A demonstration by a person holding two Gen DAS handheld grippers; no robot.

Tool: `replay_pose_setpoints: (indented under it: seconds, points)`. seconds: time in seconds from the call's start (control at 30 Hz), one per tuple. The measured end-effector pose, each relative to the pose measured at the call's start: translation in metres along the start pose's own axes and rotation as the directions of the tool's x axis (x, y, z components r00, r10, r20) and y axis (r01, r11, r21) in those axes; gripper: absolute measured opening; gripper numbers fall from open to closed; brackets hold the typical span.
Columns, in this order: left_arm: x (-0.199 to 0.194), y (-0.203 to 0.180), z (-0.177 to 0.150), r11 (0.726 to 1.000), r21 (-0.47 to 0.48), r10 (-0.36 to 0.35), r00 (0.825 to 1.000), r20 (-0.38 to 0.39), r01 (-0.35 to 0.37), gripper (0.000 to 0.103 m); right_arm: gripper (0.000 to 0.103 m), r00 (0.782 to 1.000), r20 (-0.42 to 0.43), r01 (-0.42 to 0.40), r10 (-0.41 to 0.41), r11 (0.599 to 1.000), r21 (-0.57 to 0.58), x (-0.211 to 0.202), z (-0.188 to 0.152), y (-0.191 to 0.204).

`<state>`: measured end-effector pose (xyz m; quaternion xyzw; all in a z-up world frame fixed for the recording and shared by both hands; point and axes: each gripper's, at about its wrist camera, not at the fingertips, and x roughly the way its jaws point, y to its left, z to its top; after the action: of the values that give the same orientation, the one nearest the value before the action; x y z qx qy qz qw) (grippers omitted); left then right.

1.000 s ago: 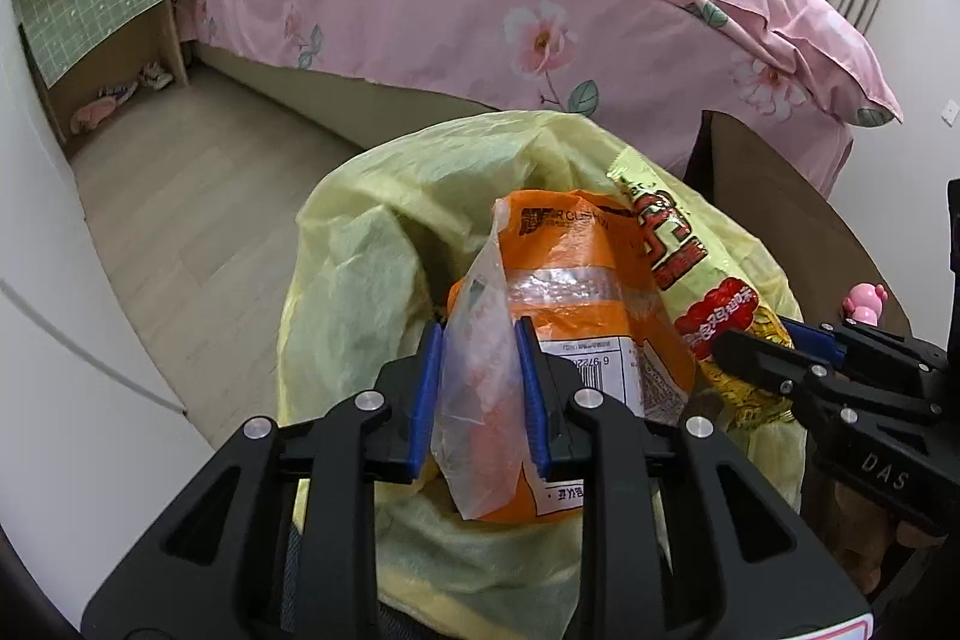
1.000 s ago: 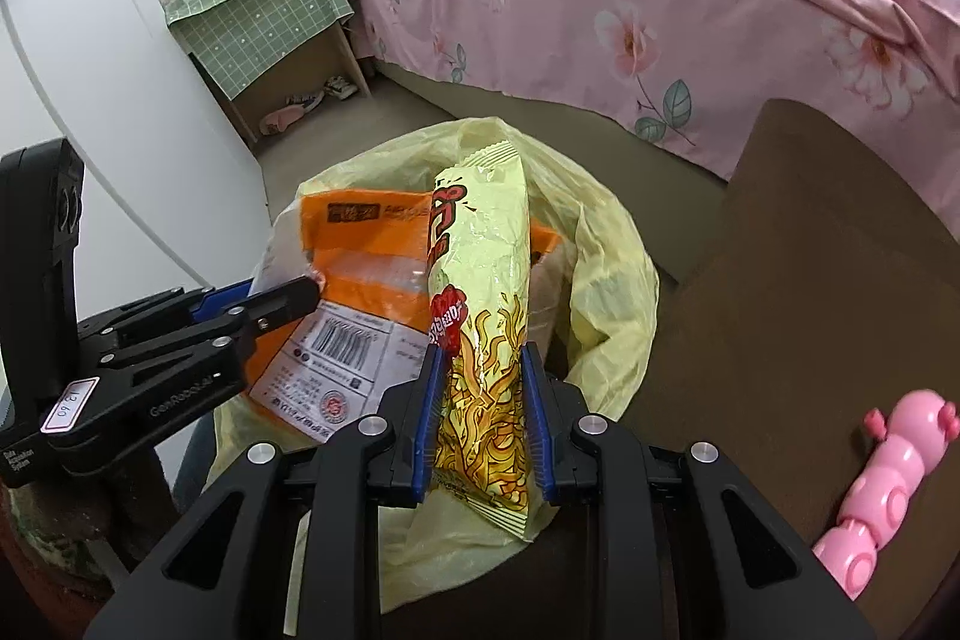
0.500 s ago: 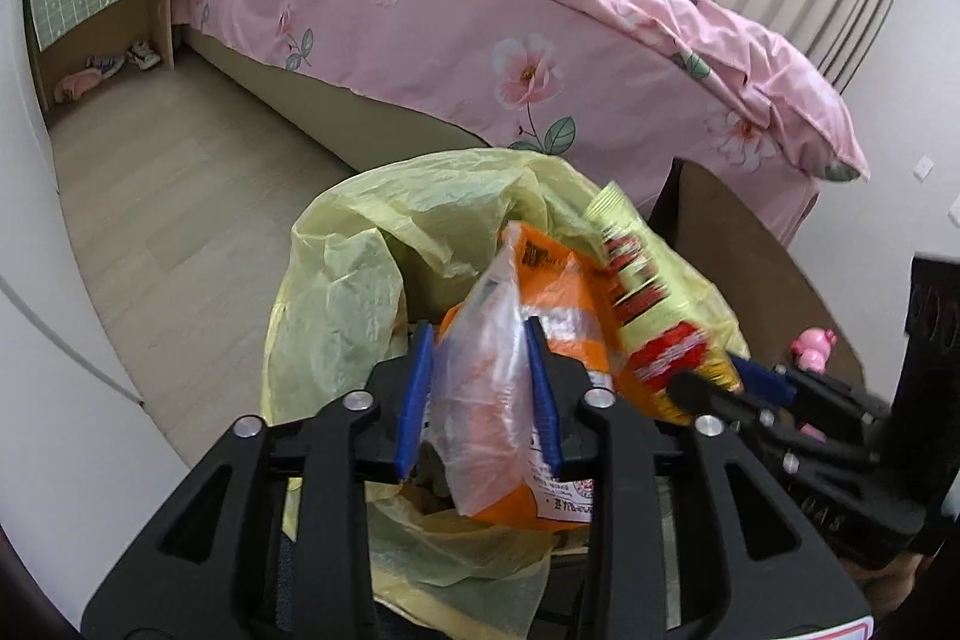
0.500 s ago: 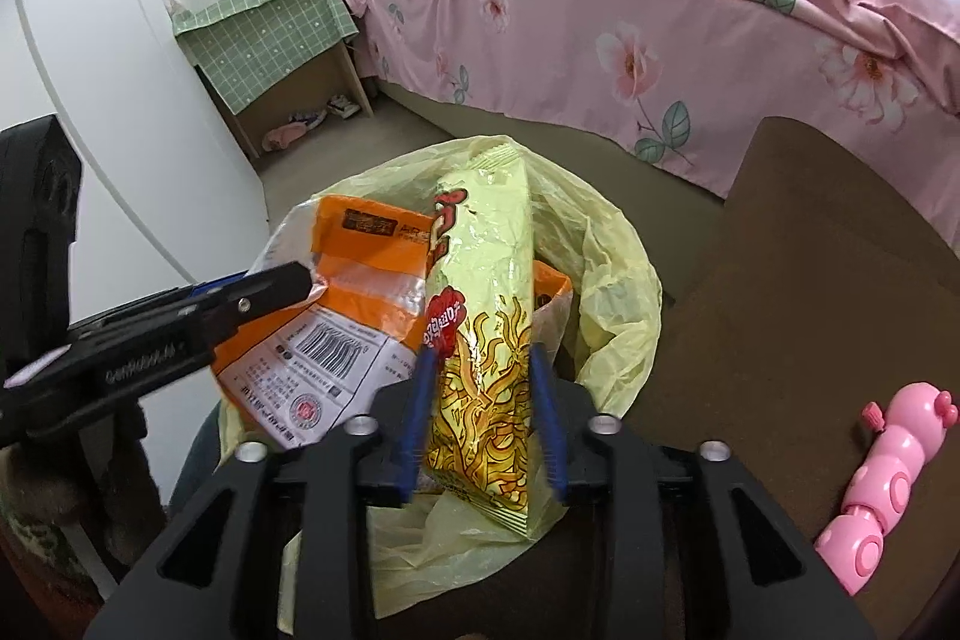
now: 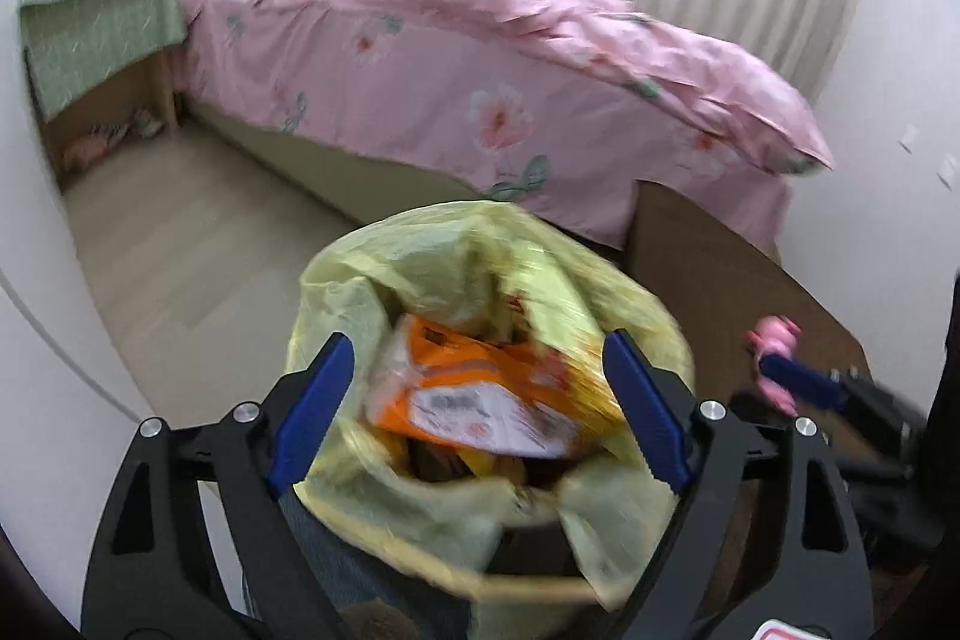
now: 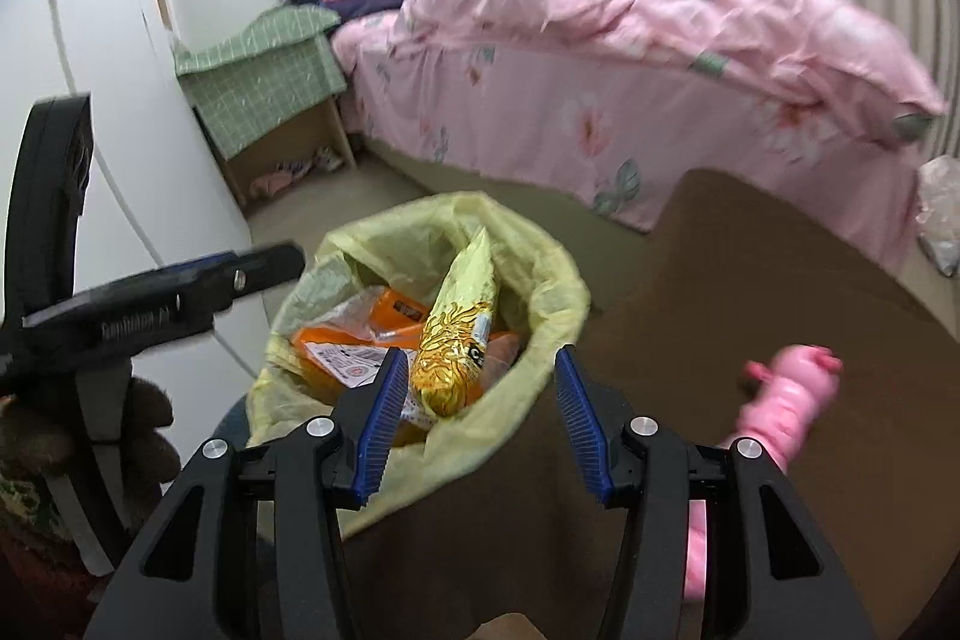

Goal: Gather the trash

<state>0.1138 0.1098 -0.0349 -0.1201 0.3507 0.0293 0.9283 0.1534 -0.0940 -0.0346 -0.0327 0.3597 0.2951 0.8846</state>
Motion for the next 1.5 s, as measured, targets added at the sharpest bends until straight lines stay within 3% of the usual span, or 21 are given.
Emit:
replay_pose_setpoints:
  seconds: [0.27,0.37,0.47,0.6,0.83,1.5]
  points:
    - [-0.077,-0.058,-0.036,0.985,0.172,-0.011,0.998,0.063,0.000,0.081,0.053,0.990,0.076,0.110,-0.118,0.989,0.098,-0.107,-0.041,-0.001]
    - [-0.101,-0.071,-0.049,0.980,0.191,0.043,0.994,0.100,-0.061,0.081,0.053,0.977,0.112,0.168,-0.182,0.978,0.124,-0.140,-0.059,0.004]
    - [-0.115,-0.079,-0.056,0.979,0.192,0.052,0.994,0.093,-0.069,0.081,0.053,0.968,0.111,0.203,-0.224,0.964,0.173,-0.161,-0.076,0.008]
    - [-0.126,-0.087,-0.066,0.975,0.221,0.018,0.996,0.086,-0.036,0.081,0.053,0.960,0.111,0.234,-0.256,0.956,0.176,-0.174,-0.091,0.017]
    - [-0.136,-0.090,-0.069,0.973,0.227,0.024,0.993,0.118,-0.051,0.081,0.053,0.952,0.126,0.258,-0.280,0.952,0.162,-0.180,-0.097,0.022]
    - [-0.140,-0.096,-0.068,0.967,0.250,0.008,0.993,0.120,-0.038,0.081,0.053,0.952,0.131,0.254,-0.277,0.952,0.167,-0.180,-0.097,0.022]
